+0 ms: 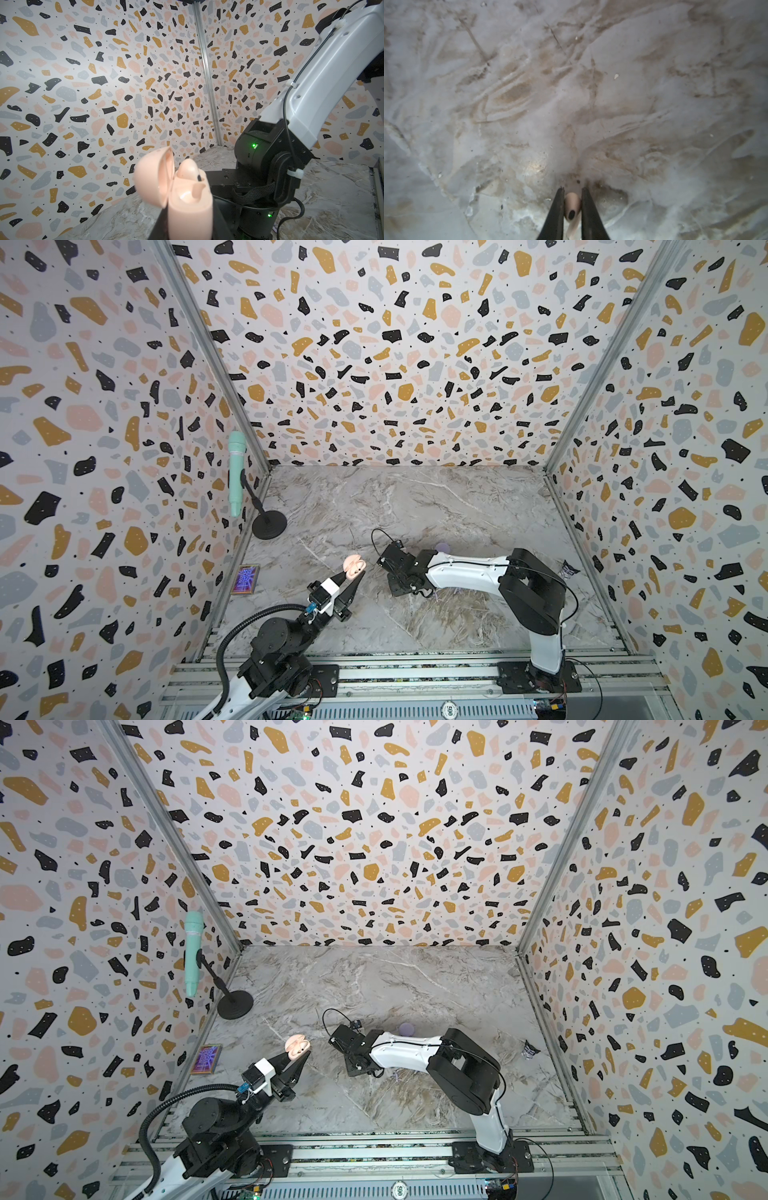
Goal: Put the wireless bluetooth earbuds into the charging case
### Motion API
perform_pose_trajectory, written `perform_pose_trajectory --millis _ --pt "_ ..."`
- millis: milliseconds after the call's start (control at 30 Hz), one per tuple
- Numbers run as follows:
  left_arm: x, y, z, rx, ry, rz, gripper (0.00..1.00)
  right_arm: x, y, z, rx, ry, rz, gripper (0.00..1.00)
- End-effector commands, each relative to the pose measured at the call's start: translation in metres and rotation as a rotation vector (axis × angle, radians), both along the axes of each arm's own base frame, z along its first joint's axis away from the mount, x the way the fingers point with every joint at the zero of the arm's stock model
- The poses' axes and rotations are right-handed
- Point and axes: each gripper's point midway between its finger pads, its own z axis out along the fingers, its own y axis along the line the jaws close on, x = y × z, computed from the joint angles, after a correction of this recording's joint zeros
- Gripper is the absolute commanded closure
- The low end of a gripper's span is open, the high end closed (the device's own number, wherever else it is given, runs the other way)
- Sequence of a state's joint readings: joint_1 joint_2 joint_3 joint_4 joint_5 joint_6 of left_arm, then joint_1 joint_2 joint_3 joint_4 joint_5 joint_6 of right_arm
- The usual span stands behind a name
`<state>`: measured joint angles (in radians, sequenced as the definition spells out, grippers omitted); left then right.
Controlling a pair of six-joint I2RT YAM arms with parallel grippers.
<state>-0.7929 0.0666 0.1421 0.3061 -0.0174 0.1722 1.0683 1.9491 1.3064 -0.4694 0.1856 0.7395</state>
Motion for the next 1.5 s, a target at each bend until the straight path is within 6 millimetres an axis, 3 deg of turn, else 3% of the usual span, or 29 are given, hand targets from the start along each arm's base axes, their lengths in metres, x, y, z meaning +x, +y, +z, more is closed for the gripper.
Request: perform_pose_trajectory --millis 0,367,600,1167,1467 --pt "-0.002 0.003 0.008 -0.024 -0.034 0.005 1.0 0.003 -0.005 0.007 -0.071 -0.048 -0.014 0.87" --pt "-0.003 0.003 0.008 -0.025 -0.035 0.005 1.0 -0.008 -0.009 0.011 -0.283 -0.159 0.059 0.87" --pt "-0.003 0.004 0.01 -0.027 -0.038 0.008 1.0 -0.022 -0.015 0.003 -0.379 -0.17 0.123 0.87" --pt "-0.003 0.005 0.01 -0.029 -0.039 0.012 1.0 -0.036 -0.015 -0.007 -0.401 -0.173 0.118 0.87" --pt "-0.003 0.005 0.01 -0.03 -0.039 0.013 1.0 -0.036 -0.019 0.001 -0.469 -0.26 0.087 0.87"
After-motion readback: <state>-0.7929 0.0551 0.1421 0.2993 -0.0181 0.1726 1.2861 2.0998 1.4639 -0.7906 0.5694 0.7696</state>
